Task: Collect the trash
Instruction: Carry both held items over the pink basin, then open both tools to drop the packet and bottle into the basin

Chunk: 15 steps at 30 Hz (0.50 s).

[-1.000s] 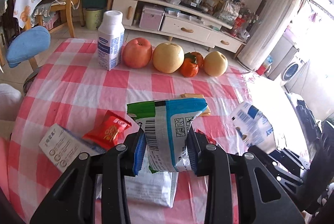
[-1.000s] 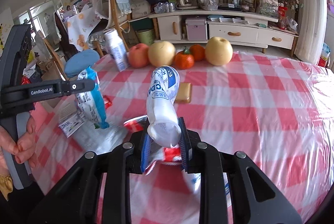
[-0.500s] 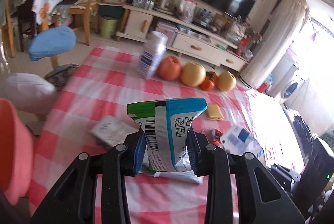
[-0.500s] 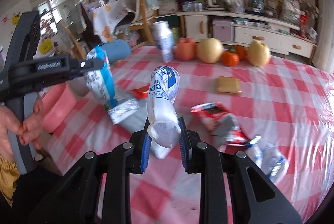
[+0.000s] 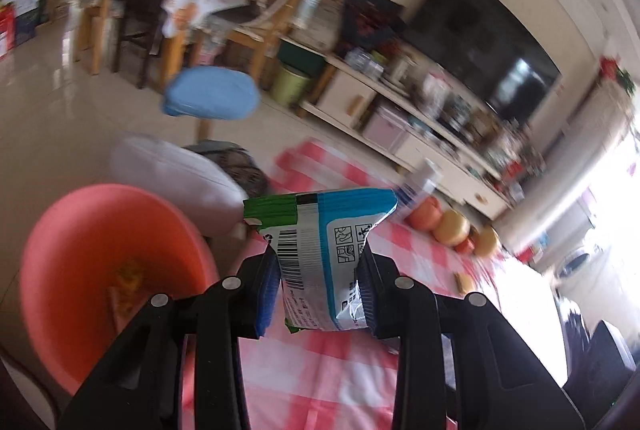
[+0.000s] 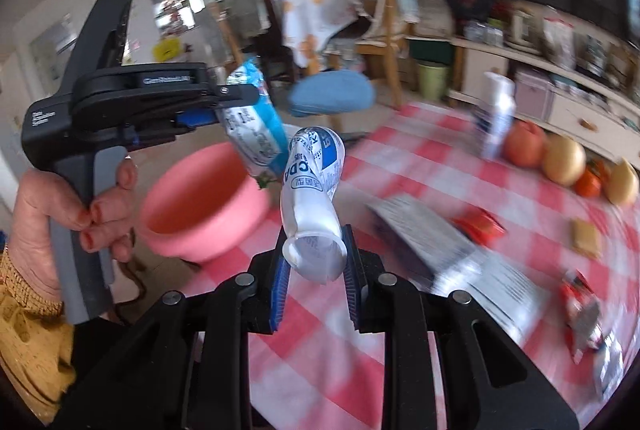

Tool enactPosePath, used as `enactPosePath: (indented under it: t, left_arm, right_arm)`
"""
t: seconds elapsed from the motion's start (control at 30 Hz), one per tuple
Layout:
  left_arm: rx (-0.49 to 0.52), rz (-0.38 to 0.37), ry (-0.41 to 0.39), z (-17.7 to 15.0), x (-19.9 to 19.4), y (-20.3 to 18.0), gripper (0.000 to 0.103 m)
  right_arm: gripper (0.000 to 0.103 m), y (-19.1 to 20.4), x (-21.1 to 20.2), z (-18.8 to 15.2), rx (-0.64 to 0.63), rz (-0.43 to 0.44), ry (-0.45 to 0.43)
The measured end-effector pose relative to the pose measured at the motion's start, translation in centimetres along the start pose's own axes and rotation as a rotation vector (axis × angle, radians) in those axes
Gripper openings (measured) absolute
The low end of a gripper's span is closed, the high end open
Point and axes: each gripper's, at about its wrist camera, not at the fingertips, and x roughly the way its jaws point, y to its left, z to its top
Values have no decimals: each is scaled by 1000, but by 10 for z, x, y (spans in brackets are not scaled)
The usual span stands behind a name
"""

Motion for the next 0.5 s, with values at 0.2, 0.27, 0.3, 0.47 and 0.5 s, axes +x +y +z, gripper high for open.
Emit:
enactPosePath:
  t: [0.2, 0.27, 0.3, 0.47, 0.5]
  left_arm:
    - [-107, 117, -51, 16, -14, 70, 36]
    - [-145, 157, -49, 18, -13, 92, 36]
    - [-154, 201, -48, 18, -12, 102, 36]
    - [-226, 339, 7, 19, 3, 146, 48]
    - [-238, 344, 15, 19, 5, 151, 53]
  right_arm:
    - [26, 62, 49, 30, -99, 94, 31]
    - [26, 81, 66, 36, -118, 123, 46]
    - [26, 91, 80, 39, -129, 132, 60]
    - [67, 110, 126, 35, -182, 68, 114]
    - [69, 106, 126, 32, -168, 61, 108]
